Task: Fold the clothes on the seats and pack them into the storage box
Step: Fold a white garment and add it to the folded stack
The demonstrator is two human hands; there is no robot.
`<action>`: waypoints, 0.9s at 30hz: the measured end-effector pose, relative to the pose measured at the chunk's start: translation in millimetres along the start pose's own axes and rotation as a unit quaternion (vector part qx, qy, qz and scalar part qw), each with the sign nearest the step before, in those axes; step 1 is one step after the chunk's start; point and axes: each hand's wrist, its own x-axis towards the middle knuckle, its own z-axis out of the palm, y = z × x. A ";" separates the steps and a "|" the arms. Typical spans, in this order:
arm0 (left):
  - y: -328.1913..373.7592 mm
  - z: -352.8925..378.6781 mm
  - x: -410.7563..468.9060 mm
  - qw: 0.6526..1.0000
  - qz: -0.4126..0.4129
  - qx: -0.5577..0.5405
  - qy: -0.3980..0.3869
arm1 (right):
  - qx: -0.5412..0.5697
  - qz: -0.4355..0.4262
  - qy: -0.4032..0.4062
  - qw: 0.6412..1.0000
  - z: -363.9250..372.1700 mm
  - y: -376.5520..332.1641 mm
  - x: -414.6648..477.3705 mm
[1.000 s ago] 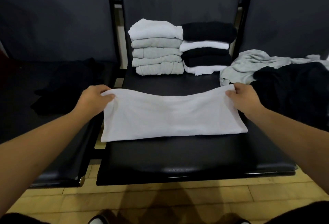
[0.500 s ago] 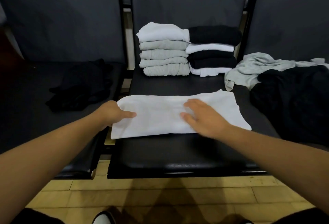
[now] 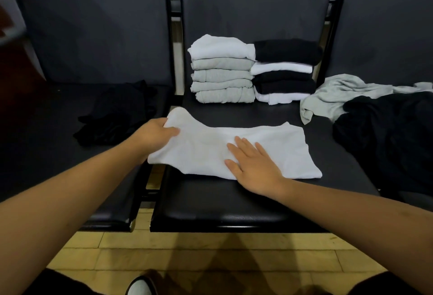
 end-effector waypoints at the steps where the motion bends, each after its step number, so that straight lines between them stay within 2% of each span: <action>1: 5.3 -3.7 -2.2 1.000 0.006 0.012 0.014 | 0.023 0.005 -0.004 1.000 1.0 -11.1 4.1; 4: 28.3 -8.8 -9.7 0.997 0.035 0.053 0.045 | 0.120 0.028 -0.024 0.992 -7.7 -42.3 15.2; 6: 45.4 -4.3 -14.1 0.994 0.066 0.079 0.045 | 0.267 0.059 -0.043 0.961 -22.4 -51.8 19.2; 7: 53.9 1.1 -14.6 0.992 0.079 0.089 0.042 | 0.382 0.091 -0.048 0.919 -30.8 -49.8 19.2; 8: 63.0 9.1 -15.4 0.990 0.091 0.097 0.039 | 0.501 0.118 -0.048 0.856 -38.7 -42.3 18.0; 10: 79.1 27.9 -17.8 0.986 0.119 0.108 0.038 | 0.649 0.153 -0.043 0.744 -57.6 -20.3 15.3; 13: 94.1 72.2 -23.6 0.978 0.161 0.129 0.006 | 0.717 0.207 -0.030 0.664 -82.7 28.1 6.5; 15: 95.3 98.1 -27.2 0.979 0.166 0.079 -0.086 | 0.733 0.223 -0.037 0.641 -85.9 53.6 -4.1; 17: 94.2 109.3 -28.2 0.976 0.124 -0.006 -0.177 | 0.710 0.236 -0.049 0.662 -78.8 63.8 -12.6; 18: 92.7 108.6 -27.0 0.975 0.111 -0.029 -0.188 | 0.686 0.244 -0.038 0.685 -72.6 66.3 -14.5; 20: 85.4 99.4 -20.2 0.982 0.109 -0.025 -0.153 | 0.622 0.257 -0.005 0.740 -61.5 67.0 -15.0; 22: 71.2 91.9 -11.9 0.988 0.115 0.036 -0.093 | 0.555 0.269 0.016 0.787 -52.8 65.7 -17.1; 24: 51.9 87.6 -5.5 0.985 0.112 0.121 -0.053 | 0.513 0.273 0.056 0.812 -51.5 63.2 -16.3; 27: 28.8 87.7 -5.0 0.966 0.153 0.205 -0.044 | 0.503 0.235 0.138 0.820 -60.2 60.5 -13.5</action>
